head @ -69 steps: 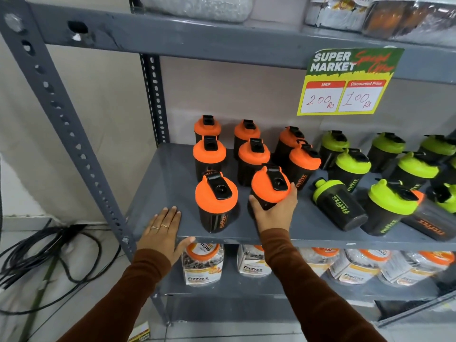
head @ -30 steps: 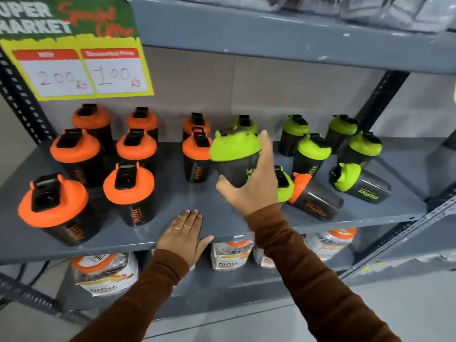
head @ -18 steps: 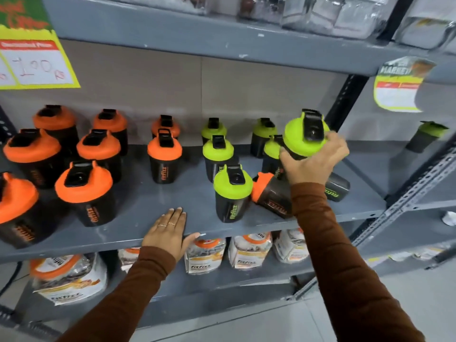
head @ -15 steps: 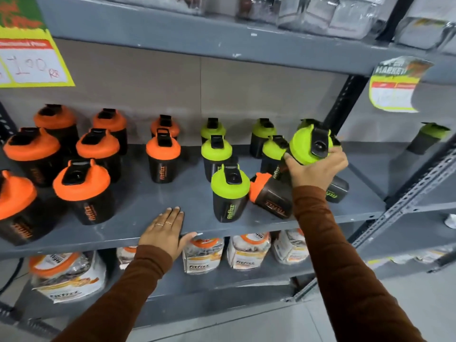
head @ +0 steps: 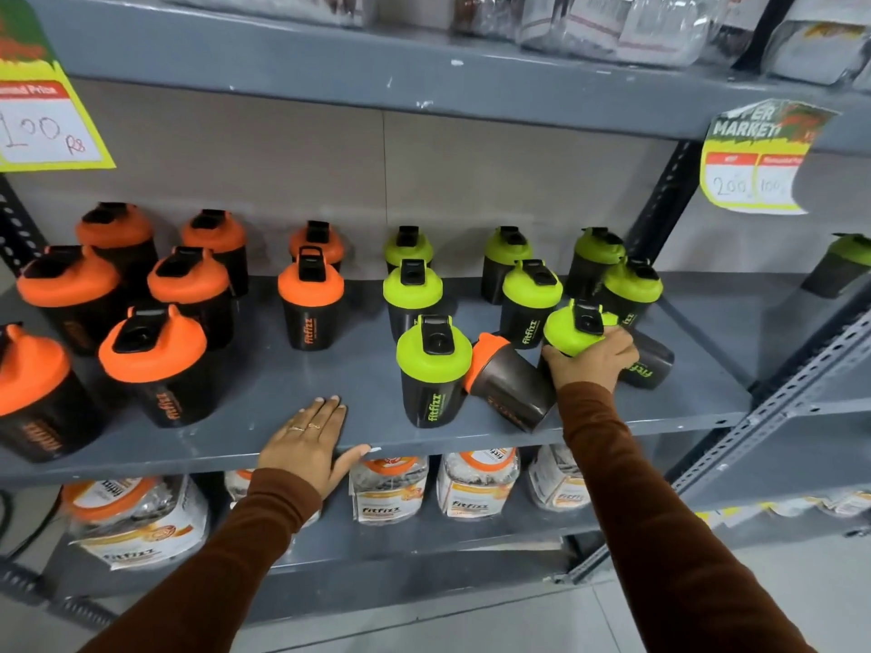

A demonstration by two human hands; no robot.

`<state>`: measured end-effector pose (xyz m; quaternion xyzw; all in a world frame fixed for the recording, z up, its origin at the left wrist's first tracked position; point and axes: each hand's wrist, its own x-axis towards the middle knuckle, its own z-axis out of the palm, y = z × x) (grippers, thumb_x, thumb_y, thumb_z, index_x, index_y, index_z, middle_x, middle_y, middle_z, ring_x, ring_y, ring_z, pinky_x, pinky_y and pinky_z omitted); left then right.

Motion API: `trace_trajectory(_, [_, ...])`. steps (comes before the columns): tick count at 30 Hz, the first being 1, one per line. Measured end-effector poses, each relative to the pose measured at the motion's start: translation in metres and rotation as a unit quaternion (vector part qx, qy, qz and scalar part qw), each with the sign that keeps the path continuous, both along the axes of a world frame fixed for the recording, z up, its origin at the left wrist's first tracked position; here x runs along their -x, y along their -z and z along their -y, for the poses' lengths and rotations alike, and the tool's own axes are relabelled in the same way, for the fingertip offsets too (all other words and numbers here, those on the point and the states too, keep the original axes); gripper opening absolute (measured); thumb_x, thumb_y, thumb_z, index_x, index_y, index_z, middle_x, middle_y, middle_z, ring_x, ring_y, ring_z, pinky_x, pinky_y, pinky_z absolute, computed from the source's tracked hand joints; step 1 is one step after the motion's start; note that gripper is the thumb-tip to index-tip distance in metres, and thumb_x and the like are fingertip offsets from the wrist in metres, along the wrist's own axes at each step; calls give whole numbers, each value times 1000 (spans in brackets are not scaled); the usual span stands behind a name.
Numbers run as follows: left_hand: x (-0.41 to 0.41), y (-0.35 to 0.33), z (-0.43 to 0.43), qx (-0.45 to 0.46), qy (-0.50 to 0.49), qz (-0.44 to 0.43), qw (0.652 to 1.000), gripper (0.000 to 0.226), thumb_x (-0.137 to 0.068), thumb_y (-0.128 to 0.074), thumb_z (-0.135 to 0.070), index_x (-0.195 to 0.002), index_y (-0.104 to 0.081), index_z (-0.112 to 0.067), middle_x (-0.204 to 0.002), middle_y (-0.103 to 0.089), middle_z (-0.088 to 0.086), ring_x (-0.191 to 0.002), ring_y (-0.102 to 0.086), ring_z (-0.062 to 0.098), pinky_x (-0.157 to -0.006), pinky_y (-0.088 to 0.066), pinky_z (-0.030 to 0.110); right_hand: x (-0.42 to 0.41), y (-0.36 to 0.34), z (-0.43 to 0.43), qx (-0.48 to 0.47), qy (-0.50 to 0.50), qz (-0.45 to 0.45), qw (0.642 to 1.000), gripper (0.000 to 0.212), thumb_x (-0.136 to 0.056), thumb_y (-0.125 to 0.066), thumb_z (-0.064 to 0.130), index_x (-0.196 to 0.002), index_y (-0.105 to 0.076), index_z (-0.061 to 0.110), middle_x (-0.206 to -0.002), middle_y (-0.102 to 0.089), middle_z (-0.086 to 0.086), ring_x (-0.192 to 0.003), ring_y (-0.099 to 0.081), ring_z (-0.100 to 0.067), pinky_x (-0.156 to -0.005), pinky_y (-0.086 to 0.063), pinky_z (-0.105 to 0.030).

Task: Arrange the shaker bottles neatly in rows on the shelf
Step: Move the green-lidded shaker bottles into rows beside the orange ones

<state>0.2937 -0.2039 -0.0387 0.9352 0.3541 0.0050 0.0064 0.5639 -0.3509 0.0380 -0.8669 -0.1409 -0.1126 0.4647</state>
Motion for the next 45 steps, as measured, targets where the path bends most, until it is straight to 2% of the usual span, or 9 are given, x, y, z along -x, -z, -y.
trace_trajectory(3, [0,2,0,-14,0,0,1000,73,-86,-12,-63,-143,-10,-18,-155,-14,1,-142,-15,17,-115,-12,29,18,5,4,-30,18,115,993,79,-60,-69,25,-124,-36,-7,-134,-32,-33,-128,-26,-47,-112,-17,-47])
trace_trajectory(7, [0,2,0,-18,-2,5,1000,96,-70,12,-74,-143,-13,-17,-154,-18,2,-141,-18,17,-114,-14,30,56,13,1,131,-230,371,890,66,-57,-58,22,-118,-44,0,-130,-45,-26,-128,-33,-42,-115,-16,-46])
trace_trajectory(14, [-1,1,1,-6,-4,-6,1000,72,-87,-20,-60,-143,-11,-17,-154,-15,2,-141,-16,18,-115,-14,31,57,37,-19,382,-145,215,887,84,-63,-77,12,-134,-34,2,-135,-44,-29,-121,-44,-46,-101,-40,-54])
trace_trajectory(17, [-1,2,0,-8,-2,-13,1000,72,-87,-19,-60,-143,-9,-17,-155,-14,2,-142,-15,18,-115,-13,31,51,38,-21,334,-128,208,910,80,-56,-76,-2,-128,-41,-3,-118,-57,-29,-103,-56,-48,-87,-51,-54])
trace_trajectory(23, [-1,3,-2,-11,6,-11,1000,72,-87,-18,-60,-144,-9,-17,-155,-13,3,-142,-14,18,-116,-13,31,54,18,-18,112,-149,186,965,92,-58,-79,8,-134,-29,-6,-131,-46,-29,-122,-44,-45,-106,-37,-50])
trace_trajectory(29, [3,9,-7,-23,31,32,999,111,-61,29,-72,-141,-24,-14,-150,-30,5,-137,-28,21,-113,-20,33,85,-20,-13,-134,-126,296,937,98,-60,-76,10,-136,-14,12,-131,-39,-35,-122,-40,-40,-106,-37,-45])
trace_trajectory(32, [8,13,-16,-24,41,31,998,97,-80,13,-65,-122,-54,-10,-127,-59,9,-115,-57,23,-97,-44,36,108,-40,-25,-225,-177,336,897,109,-62,-76,11,-140,-2,32,-132,-31,-39,-125,-37,-49,-99,-42,-57])
trace_trajectory(41, [62,16,-44,-27,62,71,995,74,-95,-6,-47,-102,-67,-5,-105,-71,10,-96,-68,24,-77,-56,39,189,-29,-110,-170,-335,199,905,86,-52,-85,17,-121,-34,14,-123,-42,-35,-118,-35,-22,-103,-17,0])
trace_trajectory(45, [68,18,-51,-39,65,80,994,74,-96,-3,-42,-100,-68,-7,-104,-72,9,-95,-68,22,-75,-56,38,200,7,-138,-81,-335,65,936,89,-53,-87,11,-127,-38,2,-130,-37,-27,-120,-34,-24,-98,-23,-9])
